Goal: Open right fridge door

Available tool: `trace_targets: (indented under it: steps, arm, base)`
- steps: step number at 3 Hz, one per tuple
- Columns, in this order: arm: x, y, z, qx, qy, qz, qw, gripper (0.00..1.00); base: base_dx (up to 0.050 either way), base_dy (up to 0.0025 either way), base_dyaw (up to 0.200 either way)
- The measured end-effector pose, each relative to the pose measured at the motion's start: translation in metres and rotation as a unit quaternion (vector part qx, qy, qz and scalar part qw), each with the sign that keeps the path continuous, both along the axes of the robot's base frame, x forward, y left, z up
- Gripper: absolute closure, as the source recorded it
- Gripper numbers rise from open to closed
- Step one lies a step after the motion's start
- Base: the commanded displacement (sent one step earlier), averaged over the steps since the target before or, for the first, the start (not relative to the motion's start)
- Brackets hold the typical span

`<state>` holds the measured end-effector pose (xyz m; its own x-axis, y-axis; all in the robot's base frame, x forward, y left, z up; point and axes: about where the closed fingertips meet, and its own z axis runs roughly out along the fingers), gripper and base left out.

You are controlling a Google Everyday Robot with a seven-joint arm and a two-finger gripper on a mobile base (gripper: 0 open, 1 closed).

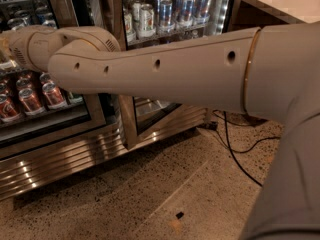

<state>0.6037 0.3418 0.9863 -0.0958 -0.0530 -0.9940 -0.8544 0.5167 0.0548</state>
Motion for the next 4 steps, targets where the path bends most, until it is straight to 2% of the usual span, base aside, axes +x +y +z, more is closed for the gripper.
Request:
trace_targets:
  steps: [1, 2, 3, 4]
  arm:
    - [-0.003, 0.021, 0.016, -0.011, -0.008, 0.010, 0.9999, 1.00]
    - [0.021, 0.016, 0.011, -0.033, 0.060, -0.024, 0.9974, 1.00]
    - [0.027, 0.017, -0.007, -0.052, 0.127, -0.049, 0.9894, 1.00]
    - [0.023, 0.032, -0.015, -0.081, 0.121, -0.062, 0.9873, 1.00]
  base:
    - [0.000, 0.00000, 0.000]
    - [0.000, 0.00000, 0.000]
    - [0.000, 0.00000, 0.000]
    - [0.000, 0.00000, 0.000]
